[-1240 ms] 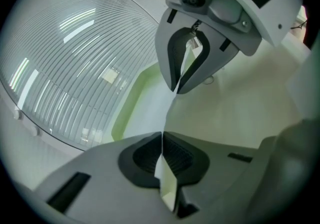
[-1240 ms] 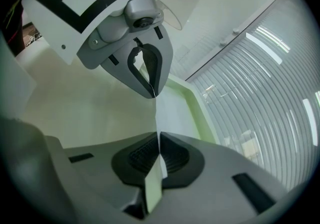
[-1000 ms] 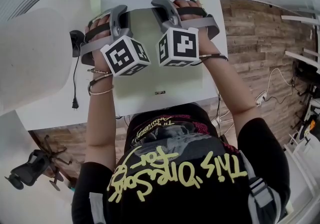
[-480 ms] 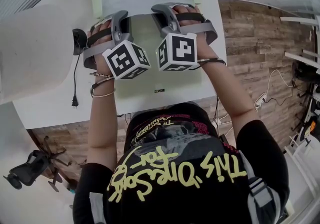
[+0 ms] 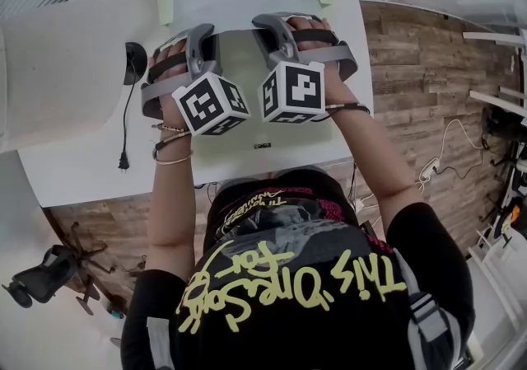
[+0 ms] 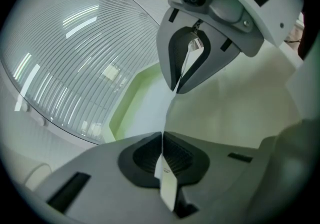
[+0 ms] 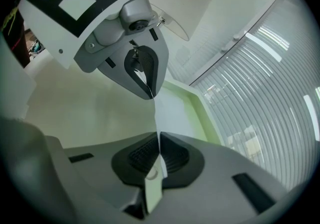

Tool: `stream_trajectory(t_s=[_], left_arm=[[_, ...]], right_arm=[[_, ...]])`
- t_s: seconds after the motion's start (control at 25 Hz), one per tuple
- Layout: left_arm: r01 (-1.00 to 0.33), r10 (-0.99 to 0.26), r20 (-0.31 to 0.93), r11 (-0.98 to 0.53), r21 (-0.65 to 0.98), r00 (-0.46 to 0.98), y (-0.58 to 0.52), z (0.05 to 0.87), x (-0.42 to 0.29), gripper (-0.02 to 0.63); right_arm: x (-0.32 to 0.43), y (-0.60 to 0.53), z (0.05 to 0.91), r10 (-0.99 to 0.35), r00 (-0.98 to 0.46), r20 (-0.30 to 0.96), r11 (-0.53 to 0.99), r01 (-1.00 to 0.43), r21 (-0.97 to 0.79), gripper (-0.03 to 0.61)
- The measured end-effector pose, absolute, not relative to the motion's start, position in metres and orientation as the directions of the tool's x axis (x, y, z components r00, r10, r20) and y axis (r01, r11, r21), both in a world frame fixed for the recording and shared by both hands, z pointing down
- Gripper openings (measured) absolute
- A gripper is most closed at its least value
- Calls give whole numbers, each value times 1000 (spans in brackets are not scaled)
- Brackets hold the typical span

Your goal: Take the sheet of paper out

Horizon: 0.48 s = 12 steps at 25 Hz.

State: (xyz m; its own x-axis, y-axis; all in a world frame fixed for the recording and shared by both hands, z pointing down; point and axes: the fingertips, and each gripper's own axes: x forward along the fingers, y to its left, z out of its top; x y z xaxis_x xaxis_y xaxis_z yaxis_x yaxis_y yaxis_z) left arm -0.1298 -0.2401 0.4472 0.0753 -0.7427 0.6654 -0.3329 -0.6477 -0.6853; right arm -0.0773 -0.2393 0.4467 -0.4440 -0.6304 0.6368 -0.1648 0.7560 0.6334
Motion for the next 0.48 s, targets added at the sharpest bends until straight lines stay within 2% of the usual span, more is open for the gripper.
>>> stream_trajectory(t_s=[0.48], left_arm=[[-363, -737, 674, -644, -673, 59, -222, 450, -133, 8]], right_arm=[[-79, -220, 448, -613, -462, 641, 770, -169, 615, 9]])
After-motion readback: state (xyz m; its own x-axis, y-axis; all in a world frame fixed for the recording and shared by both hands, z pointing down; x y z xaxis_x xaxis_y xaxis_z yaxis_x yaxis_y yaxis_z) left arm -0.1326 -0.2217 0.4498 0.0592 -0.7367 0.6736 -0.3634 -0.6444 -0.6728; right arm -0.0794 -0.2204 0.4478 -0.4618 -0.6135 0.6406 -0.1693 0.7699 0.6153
